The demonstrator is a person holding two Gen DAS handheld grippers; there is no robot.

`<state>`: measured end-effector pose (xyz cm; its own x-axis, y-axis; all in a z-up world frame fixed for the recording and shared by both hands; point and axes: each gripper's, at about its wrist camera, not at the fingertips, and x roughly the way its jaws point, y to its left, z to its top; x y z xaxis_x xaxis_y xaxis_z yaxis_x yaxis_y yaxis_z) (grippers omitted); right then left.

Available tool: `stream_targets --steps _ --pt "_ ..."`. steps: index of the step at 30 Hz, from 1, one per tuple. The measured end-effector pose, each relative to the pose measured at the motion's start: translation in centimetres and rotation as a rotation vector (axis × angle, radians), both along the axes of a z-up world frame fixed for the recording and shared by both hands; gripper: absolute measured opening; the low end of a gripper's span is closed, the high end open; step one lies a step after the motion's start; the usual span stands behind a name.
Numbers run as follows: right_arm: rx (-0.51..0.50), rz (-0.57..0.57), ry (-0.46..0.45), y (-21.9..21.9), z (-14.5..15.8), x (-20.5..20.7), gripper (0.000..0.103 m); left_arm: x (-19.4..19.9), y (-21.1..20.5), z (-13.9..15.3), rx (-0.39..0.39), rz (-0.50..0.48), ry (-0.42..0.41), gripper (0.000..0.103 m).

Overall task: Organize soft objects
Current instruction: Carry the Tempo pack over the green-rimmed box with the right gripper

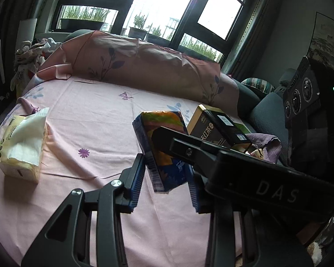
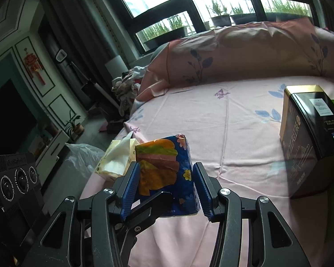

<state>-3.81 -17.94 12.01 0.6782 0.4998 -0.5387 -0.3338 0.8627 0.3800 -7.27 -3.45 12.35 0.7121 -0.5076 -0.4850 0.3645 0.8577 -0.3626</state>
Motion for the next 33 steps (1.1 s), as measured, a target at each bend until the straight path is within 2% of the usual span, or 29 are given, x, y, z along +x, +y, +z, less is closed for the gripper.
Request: stream_targets --steps 17,33 --pt "-0.049 -0.037 -0.171 0.4 3.7 -4.0 0.052 -2.7 0.5 2.9 -0.035 -0.031 -0.16 0.034" --pt "-0.082 -0.065 -0.24 -0.2 5.4 -5.8 0.053 -3.8 -0.3 3.9 -0.063 -0.062 -0.223 0.034"
